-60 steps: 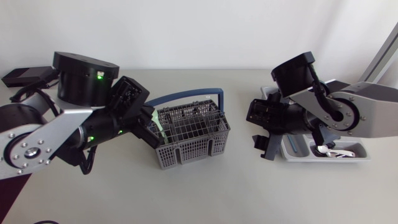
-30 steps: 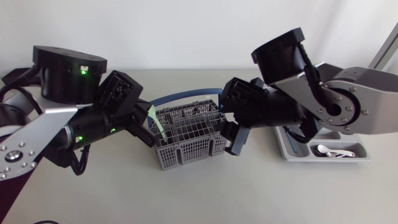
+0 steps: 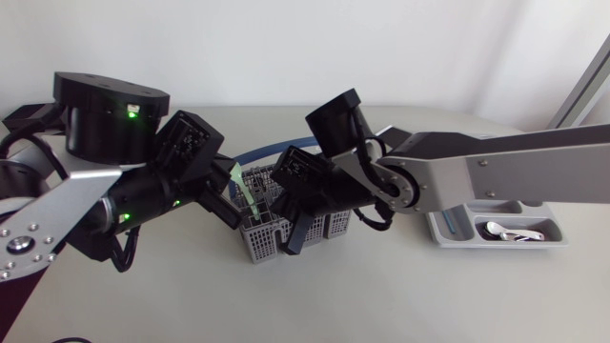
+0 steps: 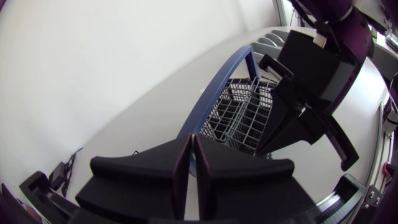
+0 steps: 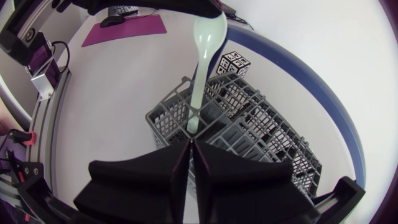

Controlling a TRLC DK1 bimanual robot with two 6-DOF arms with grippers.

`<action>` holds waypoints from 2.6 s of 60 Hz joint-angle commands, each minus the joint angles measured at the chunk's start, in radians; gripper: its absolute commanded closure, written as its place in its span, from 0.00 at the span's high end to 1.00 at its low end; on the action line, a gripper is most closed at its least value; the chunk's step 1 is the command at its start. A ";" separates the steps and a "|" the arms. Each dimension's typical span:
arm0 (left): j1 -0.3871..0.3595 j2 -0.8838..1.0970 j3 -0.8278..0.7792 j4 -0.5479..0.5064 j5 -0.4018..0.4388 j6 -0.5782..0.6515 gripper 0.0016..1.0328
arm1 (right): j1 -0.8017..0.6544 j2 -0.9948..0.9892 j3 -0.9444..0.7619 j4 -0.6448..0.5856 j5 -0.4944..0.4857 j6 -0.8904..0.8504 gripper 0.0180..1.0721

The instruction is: Transfer all utensils from the basket to the drawer tray.

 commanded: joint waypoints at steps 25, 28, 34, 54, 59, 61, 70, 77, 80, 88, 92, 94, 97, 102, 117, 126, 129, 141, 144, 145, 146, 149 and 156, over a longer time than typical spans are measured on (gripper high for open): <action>-0.036 -0.078 0.071 -0.049 -0.029 0.032 0.07 | 0.016 0.025 0.020 0.026 -0.002 0.045 0.05; -0.037 -0.093 0.082 -0.058 -0.031 0.032 0.07 | 0.014 0.002 0.016 0.026 -0.002 0.047 0.05; -0.039 -0.127 0.105 -0.075 -0.035 0.032 0.07 | 0.013 -0.015 0.003 0.028 -0.002 0.047 0.05; -0.042 -0.158 0.119 -0.069 -0.034 -0.028 0.07 | 0.006 -0.133 -0.115 0.032 0.026 0.021 0.11; -0.057 -0.142 0.119 -0.071 -0.029 -0.065 0.07 | -0.012 -0.207 -0.164 0.032 0.038 0.001 0.20; -0.060 -0.132 0.117 -0.071 -0.028 -0.079 0.07 | -0.023 -0.236 -0.182 0.032 0.040 -0.003 0.24; -0.077 -0.101 0.122 -0.066 -0.011 -0.132 0.07 | -0.052 -0.331 -0.230 0.020 0.074 -0.022 0.49; -0.079 -0.049 0.137 -0.068 0.029 -0.166 0.07 | -0.053 -0.385 -0.248 0.017 0.092 -0.024 0.54; -0.077 -0.023 0.145 -0.068 0.038 -0.174 0.07 | -0.053 -0.396 -0.248 0.017 0.092 -0.022 0.54; -0.062 0.031 0.171 -0.069 0.090 -0.197 0.07 | -0.058 -0.403 -0.234 0.020 0.092 -0.006 0.54; -0.052 0.057 0.183 -0.072 0.121 -0.215 0.07 | -0.058 -0.400 -0.227 0.031 0.094 0.002 0.54; -0.048 0.071 0.191 -0.075 0.141 -0.225 0.07 | -0.058 -0.397 -0.222 0.037 0.094 0.010 0.54; -0.040 0.086 0.197 -0.077 0.156 -0.237 0.07 | -0.058 -0.387 -0.208 0.038 0.094 0.025 0.57; -0.032 0.105 0.209 -0.080 0.188 -0.260 0.07 | -0.058 -0.367 -0.193 0.046 0.092 0.037 0.57; -0.006 0.128 0.214 -0.072 0.248 -0.290 0.07 | -0.061 -0.322 -0.159 0.058 0.040 0.086 0.57; 0.006 0.141 0.217 -0.066 0.284 -0.303 0.07 | -0.059 -0.284 -0.139 0.058 0.035 0.097 0.57; 0.006 0.141 0.218 -0.066 0.288 -0.306 0.07 | -0.059 -0.268 -0.132 0.060 0.035 0.099 0.57; 0.018 0.143 0.223 -0.077 0.334 -0.321 0.07 | -0.075 -0.218 -0.102 0.083 0.035 0.094 0.57; 0.017 0.143 0.225 -0.081 0.334 -0.321 0.07 | -0.076 -0.204 -0.095 0.089 0.037 0.091 0.57; 0.015 0.143 0.225 -0.083 0.334 -0.321 0.07 | -0.076 -0.199 -0.090 0.089 0.037 0.091 0.57; 0.015 0.143 0.226 -0.083 0.336 -0.321 0.07 | -0.076 -0.196 -0.089 0.089 0.037 0.091 0.56; 0.015 0.143 0.226 -0.084 0.336 -0.321 0.07 | -0.076 -0.186 -0.079 0.090 0.037 0.091 0.54; 0.023 0.143 0.226 -0.095 0.359 -0.332 0.07 | -0.076 -0.176 -0.070 0.097 0.043 0.090 0.37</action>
